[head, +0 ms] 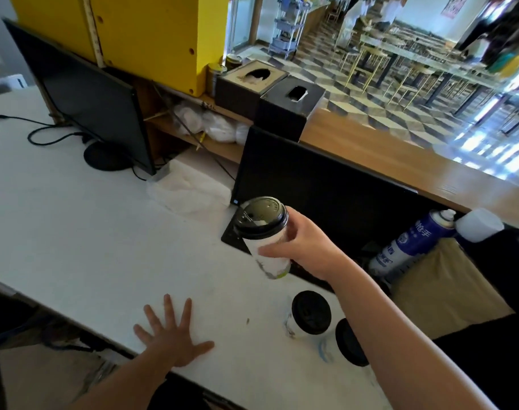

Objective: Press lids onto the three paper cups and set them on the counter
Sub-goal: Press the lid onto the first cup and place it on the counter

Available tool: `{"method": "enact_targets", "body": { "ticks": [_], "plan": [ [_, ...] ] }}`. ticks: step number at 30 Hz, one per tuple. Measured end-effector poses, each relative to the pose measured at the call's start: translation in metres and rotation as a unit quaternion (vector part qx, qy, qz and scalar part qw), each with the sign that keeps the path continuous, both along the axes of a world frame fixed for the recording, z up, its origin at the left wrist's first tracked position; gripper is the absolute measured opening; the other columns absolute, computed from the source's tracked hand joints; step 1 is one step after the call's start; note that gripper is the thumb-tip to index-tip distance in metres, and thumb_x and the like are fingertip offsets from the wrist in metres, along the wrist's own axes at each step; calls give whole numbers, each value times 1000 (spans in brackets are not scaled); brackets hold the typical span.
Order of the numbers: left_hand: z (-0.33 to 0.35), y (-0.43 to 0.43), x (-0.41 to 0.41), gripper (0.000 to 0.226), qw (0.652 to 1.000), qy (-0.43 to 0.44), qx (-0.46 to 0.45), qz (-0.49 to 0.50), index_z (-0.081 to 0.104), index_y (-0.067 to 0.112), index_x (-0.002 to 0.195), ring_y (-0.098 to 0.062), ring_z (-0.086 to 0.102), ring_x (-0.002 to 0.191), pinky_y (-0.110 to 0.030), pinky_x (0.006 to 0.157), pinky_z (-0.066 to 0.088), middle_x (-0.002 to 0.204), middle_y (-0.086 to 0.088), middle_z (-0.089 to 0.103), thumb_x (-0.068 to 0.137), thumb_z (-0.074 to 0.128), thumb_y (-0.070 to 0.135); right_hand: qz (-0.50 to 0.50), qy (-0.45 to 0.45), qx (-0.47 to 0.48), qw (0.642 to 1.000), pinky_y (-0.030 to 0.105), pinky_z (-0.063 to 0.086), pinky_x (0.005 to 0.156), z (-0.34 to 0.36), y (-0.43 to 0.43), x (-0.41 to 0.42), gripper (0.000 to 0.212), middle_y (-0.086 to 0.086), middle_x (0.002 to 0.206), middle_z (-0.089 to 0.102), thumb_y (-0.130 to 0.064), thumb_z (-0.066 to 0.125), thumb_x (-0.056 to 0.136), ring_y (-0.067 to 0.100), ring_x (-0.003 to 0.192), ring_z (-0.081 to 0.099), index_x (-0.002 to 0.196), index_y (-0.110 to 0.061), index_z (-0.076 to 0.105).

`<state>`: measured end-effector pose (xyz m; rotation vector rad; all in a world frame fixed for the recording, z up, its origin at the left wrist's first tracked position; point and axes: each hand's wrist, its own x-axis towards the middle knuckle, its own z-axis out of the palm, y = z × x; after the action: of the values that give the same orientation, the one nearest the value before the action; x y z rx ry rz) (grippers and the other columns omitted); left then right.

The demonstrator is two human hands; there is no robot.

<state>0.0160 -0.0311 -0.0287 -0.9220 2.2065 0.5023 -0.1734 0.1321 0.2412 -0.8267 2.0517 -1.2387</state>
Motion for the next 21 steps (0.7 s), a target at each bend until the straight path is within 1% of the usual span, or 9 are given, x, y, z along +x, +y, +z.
{"method": "enact_targets", "body": {
  "ticks": [4, 7, 9, 10, 11, 13, 14, 17, 21],
  "plan": [
    [3, 0, -1, 128, 1000, 0, -9, -7, -34, 42, 142, -57, -28, 138, -75, 108, 2, 153, -8, -45, 53, 36, 100, -56, -92, -93, 990, 49, 54, 101, -26, 12, 2, 71, 2, 121, 73, -18, 91, 62, 20, 113, 69, 127, -26, 61],
    [17, -7, -12, 117, 1000, 5, -2, 2, -22, 37, 150, -56, -17, 142, -70, 113, 11, 158, -13, -35, 71, 49, 85, -71, -115, -108, 985, 52, 51, 104, -39, 17, 3, 69, 2, 122, 73, -18, 90, 65, 21, 115, 68, 127, -27, 62],
    [45, -14, -35, 99, 996, 46, 67, 24, 2, 25, 157, -47, 13, 146, -53, 117, 24, 164, -19, -5, 85, 57, 66, -79, -128, -114, 982, 50, 52, 104, -42, 18, 2, 68, 1, 121, 73, -18, 90, 65, 20, 115, 69, 126, -27, 62],
    [64, -17, -49, 86, 986, 91, 131, 52, 20, 20, 155, -37, 36, 136, -40, 110, 35, 160, -18, 19, 89, 63, 53, -83, -131, -116, 981, 49, 52, 103, -42, 17, 0, 68, 1, 121, 73, -18, 90, 64, 19, 114, 69, 126, -27, 62],
    [83, -20, -64, 71, 964, 145, 204, 91, 36, 15, 148, -28, 53, 117, -31, 95, 44, 149, -17, 41, 90, 68, 38, -85, -133, -119, 980, 48, 53, 102, -42, 17, -1, 68, 1, 121, 73, -17, 89, 65, 19, 114, 69, 126, -26, 61],
    [124, -26, -88, 47, 913, 227, 311, 135, 52, 9, 135, -21, 57, 90, -28, 73, 44, 123, -14, 63, 91, 67, 12, -86, -135, -129, 979, 48, 53, 101, -40, 16, -5, 68, 2, 123, 72, -14, 88, 67, 21, 115, 68, 129, -24, 60],
    [144, -31, -100, 42, 897, 256, 339, 124, 55, 10, 131, -22, 59, 89, -30, 73, 45, 120, -13, 67, 90, 65, 5, -86, -133, -136, 978, 49, 54, 101, -38, 15, -7, 68, 4, 124, 72, -12, 88, 69, 22, 116, 68, 130, -23, 59],
    [200, -41, -127, 42, 870, 311, 383, 12, 60, 20, 126, -21, 67, 108, -37, 90, 55, 123, -1, 69, 88, 64, 2, -86, -122, -146, 978, 48, 54, 100, -31, 13, -16, 68, 5, 125, 71, -11, 87, 71, 24, 117, 67, 132, -21, 58],
    [255, -52, -154, 45, 824, 347, 429, -130, 66, 32, 119, -14, 69, 106, -26, 84, 57, 119, 6, 71, 84, 68, 4, -93, -116, -173, 974, 51, 52, 103, -16, 6, -31, 69, 9, 125, 71, -11, 88, 68, 28, 119, 66, 131, -19, 59]
  ]
}}
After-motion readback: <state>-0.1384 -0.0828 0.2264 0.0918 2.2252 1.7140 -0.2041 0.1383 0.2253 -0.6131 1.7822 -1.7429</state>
